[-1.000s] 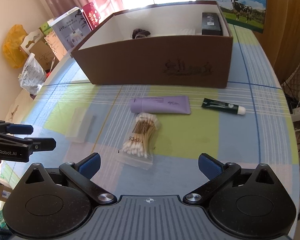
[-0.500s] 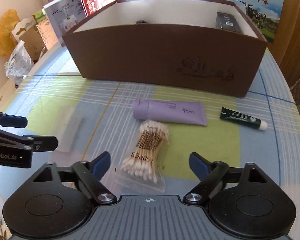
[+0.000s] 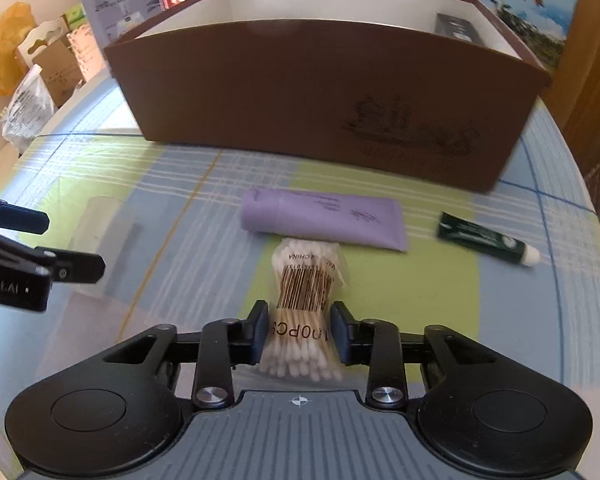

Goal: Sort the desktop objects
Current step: 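Grasp the bag of cotton swabs with the right tool, then grasp the clear plastic cup by its rim with the left tool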

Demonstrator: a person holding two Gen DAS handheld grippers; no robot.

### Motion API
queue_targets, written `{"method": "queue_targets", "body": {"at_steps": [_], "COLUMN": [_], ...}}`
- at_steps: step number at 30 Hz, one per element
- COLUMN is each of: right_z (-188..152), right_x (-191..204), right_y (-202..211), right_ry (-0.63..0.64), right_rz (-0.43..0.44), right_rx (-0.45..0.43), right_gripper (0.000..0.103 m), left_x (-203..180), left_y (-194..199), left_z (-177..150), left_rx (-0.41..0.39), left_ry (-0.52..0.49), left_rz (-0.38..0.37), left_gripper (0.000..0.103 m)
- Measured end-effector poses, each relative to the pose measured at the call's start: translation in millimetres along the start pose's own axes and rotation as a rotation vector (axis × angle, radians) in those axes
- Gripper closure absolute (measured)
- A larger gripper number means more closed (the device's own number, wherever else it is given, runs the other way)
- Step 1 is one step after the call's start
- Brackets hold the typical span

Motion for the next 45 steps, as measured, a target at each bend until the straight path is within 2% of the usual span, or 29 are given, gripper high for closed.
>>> {"method": "queue_targets", "body": {"at_steps": [6, 7, 9, 10, 11, 14, 17, 19, 28, 31, 34, 35, 38, 45], "right_z": [-10, -10, -12, -14, -15, -15, -14, -12, -9, -9, -9, -8, -8, -12], "right_x": [-32, -37, -45, -50, -54, -58, -58, -56, -47, -43, -35, -33, -30, -24], "right_y": [13, 15, 18, 18, 19, 18, 18, 17, 13, 9, 8, 8, 8, 13], "right_ry": [-0.074, -0.089, -0.122, -0.138, -0.149, -0.163, -0.165, -0.162, -0.122, -0.086, 0.002, 0.019, 0.036, 0.053], "right_rz": [-0.051, -0.054, -0.06, -0.068, -0.076, -0.075, -0.069, -0.061, -0.036, -0.049, -0.081, -0.078, -0.068, -0.044], "right_rx": [-0.001, -0.003, -0.008, -0.005, -0.004, -0.01, -0.013, -0.016, -0.019, -0.005, -0.003, 0.001, 0.011, 0.031], "right_gripper": [0.071, 0.068, 0.056, 0.045, 0.041, 0.039, 0.039, 0.039, 0.039, 0.042, 0.067, 0.072, 0.078, 0.082], "left_x": [1, 1, 0, -1, -2, -3, -5, -6, -11, -11, -11, -11, -11, -13], "left_y": [-12, -14, -18, -21, -23, -29, -31, -30, -24, -22, -20, -19, -18, -10], "left_z": [2, 2, 3, 3, 4, 6, 8, 10, 0, -3, -5, -6, -7, -12], "left_rx": [0.016, 0.018, 0.024, 0.026, 0.028, 0.034, 0.029, 0.018, 0.005, 0.011, 0.016, 0.017, 0.018, 0.006], "left_ry": [-0.005, -0.009, -0.018, -0.022, -0.026, -0.038, -0.039, -0.043, -0.078, -0.071, -0.069, -0.069, -0.069, -0.068], "left_rz": [-0.003, -0.003, -0.002, -0.001, 0.001, 0.002, -0.015, -0.033, -0.045, -0.044, -0.037, -0.035, -0.03, -0.028], "left_gripper": [0.019, 0.021, 0.022, 0.023, 0.023, 0.031, 0.035, 0.049, 0.051, 0.051, 0.051, 0.051, 0.052, 0.052]}}
Point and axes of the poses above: each gripper's, at about its wrist camera, not at the fingertips, and y roughly against the way its jaws point, x to its left, z to its top, the point moved 6 cm from there along -y, roughly the way its jaws point, and after that the axes turned 1 degree about z, right-handed, at the moved point
